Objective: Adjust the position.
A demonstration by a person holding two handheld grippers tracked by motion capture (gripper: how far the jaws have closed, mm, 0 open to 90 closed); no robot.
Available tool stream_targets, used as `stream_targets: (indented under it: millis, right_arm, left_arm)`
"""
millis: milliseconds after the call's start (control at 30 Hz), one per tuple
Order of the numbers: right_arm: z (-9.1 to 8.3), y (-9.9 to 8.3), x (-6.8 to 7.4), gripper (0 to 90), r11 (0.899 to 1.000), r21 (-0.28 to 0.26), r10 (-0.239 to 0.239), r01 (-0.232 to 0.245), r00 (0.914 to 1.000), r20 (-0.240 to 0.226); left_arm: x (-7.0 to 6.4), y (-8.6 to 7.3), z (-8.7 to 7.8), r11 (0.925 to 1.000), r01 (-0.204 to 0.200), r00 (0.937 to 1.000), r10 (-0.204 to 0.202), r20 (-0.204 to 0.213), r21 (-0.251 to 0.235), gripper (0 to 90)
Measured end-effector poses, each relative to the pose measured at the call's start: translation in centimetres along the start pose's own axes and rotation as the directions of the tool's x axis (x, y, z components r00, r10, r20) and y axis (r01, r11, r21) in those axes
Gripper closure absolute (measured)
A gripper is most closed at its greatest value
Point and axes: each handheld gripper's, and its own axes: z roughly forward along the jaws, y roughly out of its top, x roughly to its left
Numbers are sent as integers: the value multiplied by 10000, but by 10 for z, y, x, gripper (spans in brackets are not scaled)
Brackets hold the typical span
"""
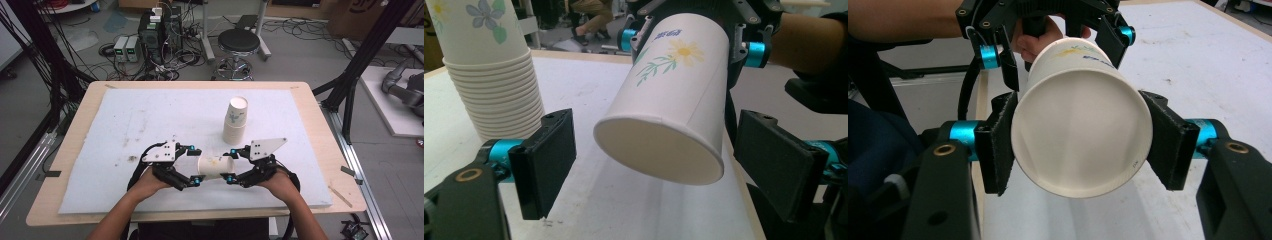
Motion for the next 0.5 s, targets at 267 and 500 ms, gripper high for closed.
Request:
stream_targets:
  millis: [267,500]
  right_arm:
    - [0,2,0,372,9996,-270,64,-68,9998,-163]
    - [0,1,-3,372,9979,-584,256,-280,9988,-407]
  left_arm:
    - [-1,-2,4,9999,-136,9999,135,99,95,173]
    - [-1,-2,6,9993,-362,9990,362,248,8,195]
